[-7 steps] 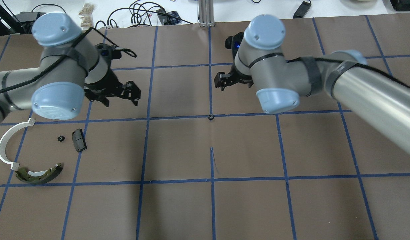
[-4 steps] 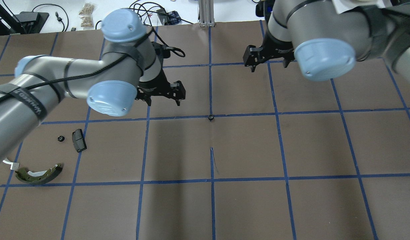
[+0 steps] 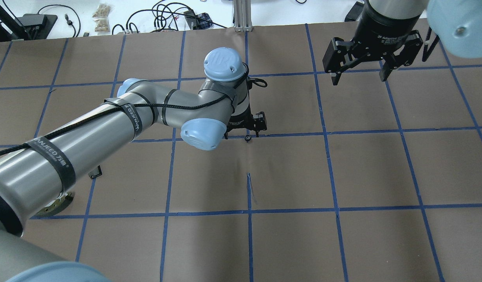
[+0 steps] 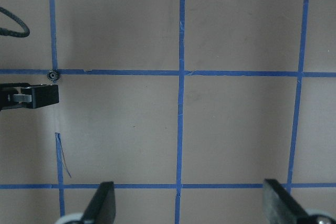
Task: Place bearing gear from tray to pile
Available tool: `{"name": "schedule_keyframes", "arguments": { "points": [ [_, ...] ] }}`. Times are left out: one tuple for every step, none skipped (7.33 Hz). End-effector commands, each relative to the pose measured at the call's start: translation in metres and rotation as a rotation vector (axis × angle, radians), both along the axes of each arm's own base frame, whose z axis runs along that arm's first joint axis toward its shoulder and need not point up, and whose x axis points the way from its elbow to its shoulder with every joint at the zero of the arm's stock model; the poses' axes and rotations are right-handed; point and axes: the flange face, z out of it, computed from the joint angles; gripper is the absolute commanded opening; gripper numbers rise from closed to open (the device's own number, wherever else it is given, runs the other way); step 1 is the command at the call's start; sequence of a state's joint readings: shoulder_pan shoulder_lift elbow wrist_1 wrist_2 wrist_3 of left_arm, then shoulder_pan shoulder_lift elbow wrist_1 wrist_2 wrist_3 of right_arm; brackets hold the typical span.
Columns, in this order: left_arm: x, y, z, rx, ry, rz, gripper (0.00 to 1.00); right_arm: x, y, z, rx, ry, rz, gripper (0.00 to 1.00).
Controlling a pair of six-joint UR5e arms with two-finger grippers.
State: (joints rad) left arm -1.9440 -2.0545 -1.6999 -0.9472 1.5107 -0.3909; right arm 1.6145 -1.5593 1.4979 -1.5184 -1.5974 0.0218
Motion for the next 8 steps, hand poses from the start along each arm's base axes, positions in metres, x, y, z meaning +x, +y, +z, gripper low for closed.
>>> {"name": "schedule_keyframes", "arguments": {
  "points": [
    [-0.009,-0.002,-0.032,0.018,-0.016,0.025,0.97,0.0,0.006,-0.001,-0.002,-0.001,-0.002,1.0],
    [-0.009,-0.005,-0.036,0.021,-0.015,0.022,0.95,0.0,0.006,-0.001,-0.003,-0.001,0.001,1.0],
    [-0.013,-0.015,-0.036,0.004,-0.01,0.025,0.94,0.0,0.006,-0.001,-0.003,-0.001,0.0,1.0],
    [-0.019,-0.03,-0.033,-0.014,-0.002,0.04,0.9,0.0,0.006,-0.001,-0.003,-0.001,0.001,1.0],
    [-0.021,-0.035,-0.036,-0.016,-0.004,0.048,0.9,0.0,0.006,-0.001,-0.003,-0.001,0.001,1.0],
    [-0.02,-0.034,-0.038,-0.014,-0.009,0.041,0.85,0.001,0.006,-0.001,-0.003,-0.002,0.001,1.0],
    [-0.017,-0.028,-0.041,0.007,-0.016,0.042,0.84,0.001,0.006,-0.001,-0.003,-0.002,0.001,1.0],
    [-0.015,-0.025,-0.041,0.014,-0.017,0.044,0.84,0.001,0.006,-0.001,-0.005,-0.002,0.001,1.0]
  ]
}}
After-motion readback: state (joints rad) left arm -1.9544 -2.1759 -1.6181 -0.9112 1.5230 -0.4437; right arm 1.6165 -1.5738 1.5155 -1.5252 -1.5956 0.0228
